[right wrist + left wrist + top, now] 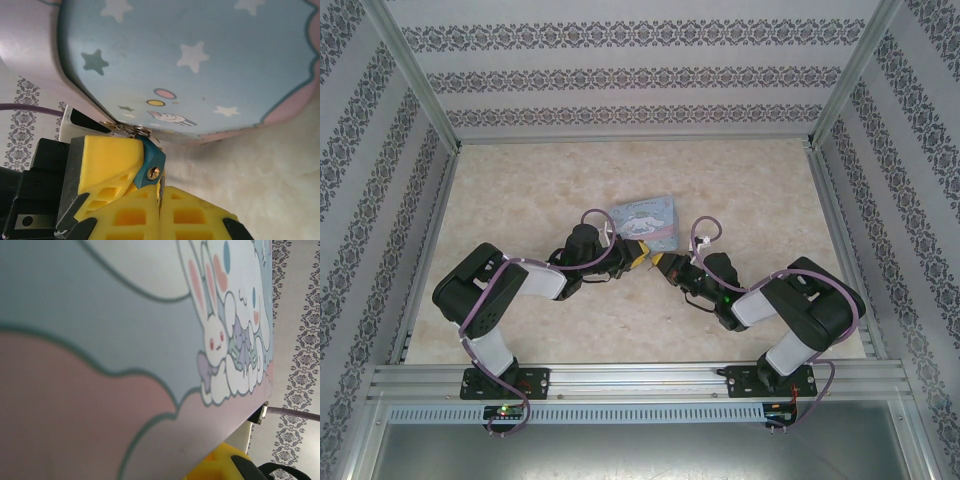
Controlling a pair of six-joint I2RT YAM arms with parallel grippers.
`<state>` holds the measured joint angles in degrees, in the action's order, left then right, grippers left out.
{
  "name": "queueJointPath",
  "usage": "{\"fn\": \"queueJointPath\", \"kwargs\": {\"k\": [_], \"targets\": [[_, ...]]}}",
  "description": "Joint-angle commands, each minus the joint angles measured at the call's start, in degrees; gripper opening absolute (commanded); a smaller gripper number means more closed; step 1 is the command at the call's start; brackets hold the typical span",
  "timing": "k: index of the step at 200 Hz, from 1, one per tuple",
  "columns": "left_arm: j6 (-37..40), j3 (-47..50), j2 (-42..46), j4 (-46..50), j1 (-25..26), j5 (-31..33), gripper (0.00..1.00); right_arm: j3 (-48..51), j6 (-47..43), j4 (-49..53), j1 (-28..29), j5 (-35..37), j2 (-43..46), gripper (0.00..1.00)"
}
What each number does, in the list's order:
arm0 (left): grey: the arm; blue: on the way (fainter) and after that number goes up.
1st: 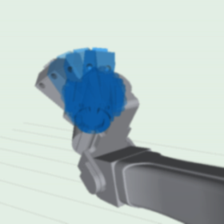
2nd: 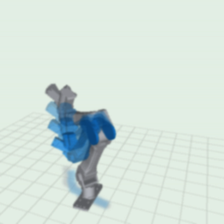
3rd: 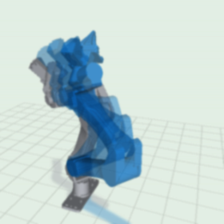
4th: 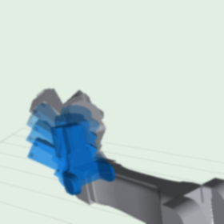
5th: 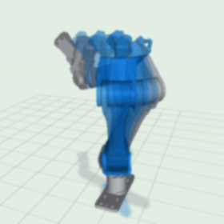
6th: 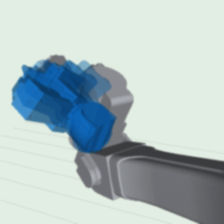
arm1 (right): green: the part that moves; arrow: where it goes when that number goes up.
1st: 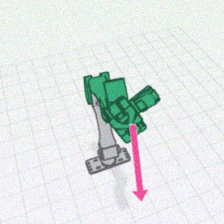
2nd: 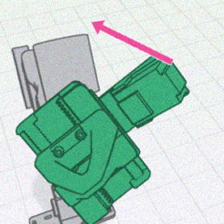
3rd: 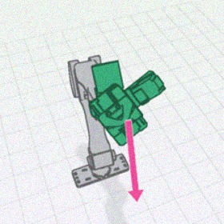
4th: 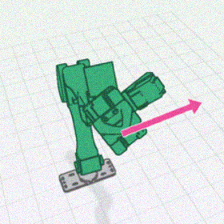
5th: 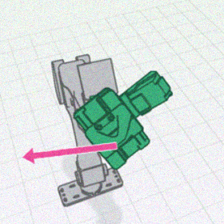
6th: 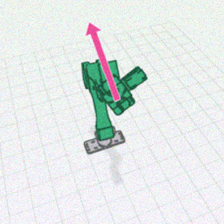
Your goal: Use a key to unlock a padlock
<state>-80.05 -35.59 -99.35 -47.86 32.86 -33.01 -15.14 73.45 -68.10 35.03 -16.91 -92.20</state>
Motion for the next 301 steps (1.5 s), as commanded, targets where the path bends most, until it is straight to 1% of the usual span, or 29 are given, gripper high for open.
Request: {"fn": "queueJointPath", "kwargs": {"k": [1, 98, 165, 301], "targets": [[-0.5, -0.6, 0.3, -2.3, -0.7, -1.4, 0.00, -1.4, 0.3, -2.9, -0.3, 0.1, -0.9, 0.00], [-0.2, -0.4, 0.5, -2.0, -0.7, -1.4, 0.00, -2.3, 0.7, -2.8, -0.9, -0.7, -0.8, 0.00], [0.0, -0.7, 0.7, -1.6, -0.7, -1.2, 0.00, 0.4, 0.8, -2.3, -1.5, -0.7, -0.8, 0.00], [0.2, -0.5, 0.6, -1.4, -0.7, -1.1, 0.00, -0.9, 1.1, -1.5, -1.2, -1.3, 0.8, 0.00]]}}
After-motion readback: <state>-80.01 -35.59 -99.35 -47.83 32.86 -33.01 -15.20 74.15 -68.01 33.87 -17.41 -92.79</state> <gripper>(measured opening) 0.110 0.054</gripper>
